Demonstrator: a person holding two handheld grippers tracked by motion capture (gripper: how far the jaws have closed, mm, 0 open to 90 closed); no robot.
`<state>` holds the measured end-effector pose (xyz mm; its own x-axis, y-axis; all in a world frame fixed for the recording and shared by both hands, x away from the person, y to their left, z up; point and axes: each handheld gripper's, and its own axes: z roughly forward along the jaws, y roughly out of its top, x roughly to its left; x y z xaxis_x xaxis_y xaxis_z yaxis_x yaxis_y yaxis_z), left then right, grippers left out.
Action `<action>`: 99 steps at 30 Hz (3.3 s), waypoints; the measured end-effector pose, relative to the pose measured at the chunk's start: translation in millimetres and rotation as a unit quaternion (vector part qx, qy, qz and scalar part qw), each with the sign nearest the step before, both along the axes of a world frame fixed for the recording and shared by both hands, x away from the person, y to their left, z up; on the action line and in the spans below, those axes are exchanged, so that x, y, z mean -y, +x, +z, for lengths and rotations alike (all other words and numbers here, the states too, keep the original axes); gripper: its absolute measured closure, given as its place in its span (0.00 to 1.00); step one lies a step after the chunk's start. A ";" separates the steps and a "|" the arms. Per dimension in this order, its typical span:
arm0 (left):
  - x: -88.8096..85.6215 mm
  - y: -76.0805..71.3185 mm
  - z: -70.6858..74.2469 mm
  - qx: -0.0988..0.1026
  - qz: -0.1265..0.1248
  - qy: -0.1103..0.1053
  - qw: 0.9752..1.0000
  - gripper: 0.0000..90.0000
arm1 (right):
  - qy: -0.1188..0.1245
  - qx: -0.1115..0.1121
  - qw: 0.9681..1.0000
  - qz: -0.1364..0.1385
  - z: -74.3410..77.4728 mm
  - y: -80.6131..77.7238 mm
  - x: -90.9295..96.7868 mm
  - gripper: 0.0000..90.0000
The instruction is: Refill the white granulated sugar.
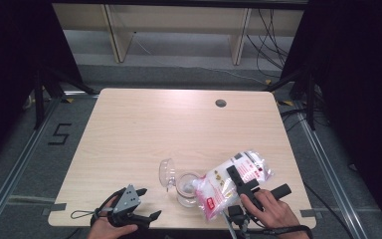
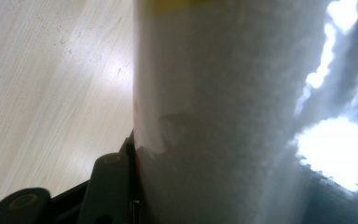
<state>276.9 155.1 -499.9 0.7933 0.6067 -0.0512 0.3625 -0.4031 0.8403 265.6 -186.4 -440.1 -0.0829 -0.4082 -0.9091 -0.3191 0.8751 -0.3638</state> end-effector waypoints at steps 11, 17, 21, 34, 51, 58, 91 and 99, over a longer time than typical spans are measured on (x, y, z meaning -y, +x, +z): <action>-0.3 -0.7 0.7 -0.006 0.000 0.009 1.000 0.18 | 0.009 -0.002 1.000 -0.005 0.2 -0.4 0.6 0.60; 0.9 -2.0 0.1 -0.017 0.004 -0.001 1.000 0.18 | 0.006 -0.005 1.000 -0.003 0.9 -0.8 -0.1 0.60; 0.6 -1.9 0.3 -0.014 0.004 0.001 1.000 0.18 | 0.000 -0.003 1.000 0.005 2.4 -0.3 -1.5 0.60; 0.8 -2.2 0.2 -0.016 0.004 0.000 1.000 0.18 | 0.019 -0.014 1.000 -0.003 -1.6 -0.9 1.2 0.60; 0.4 -1.7 0.5 -0.017 -0.003 0.007 1.000 0.18 | 0.032 -0.006 0.999 0.015 -4.7 -0.7 3.0 0.61; 0.6 -1.5 0.0 -0.018 -0.005 0.004 1.000 0.18 | 0.029 -0.005 1.000 0.012 -3.7 -1.2 3.0 0.61; 1.9 -2.7 -0.4 -0.011 0.007 -0.006 1.000 0.18 | 0.022 0.003 1.000 0.010 1.7 -3.3 4.0 0.61; 1.7 -2.0 -0.3 -0.010 0.002 -0.003 1.000 0.18 | 0.023 0.000 1.000 0.014 1.8 -2.9 3.6 0.61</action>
<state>274.9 153.4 -500.2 0.7894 0.6098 -0.0706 0.3810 -0.3965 0.8352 262.7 -190.0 -438.3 -0.0726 -0.3677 -0.9271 -0.3433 0.8820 -0.3229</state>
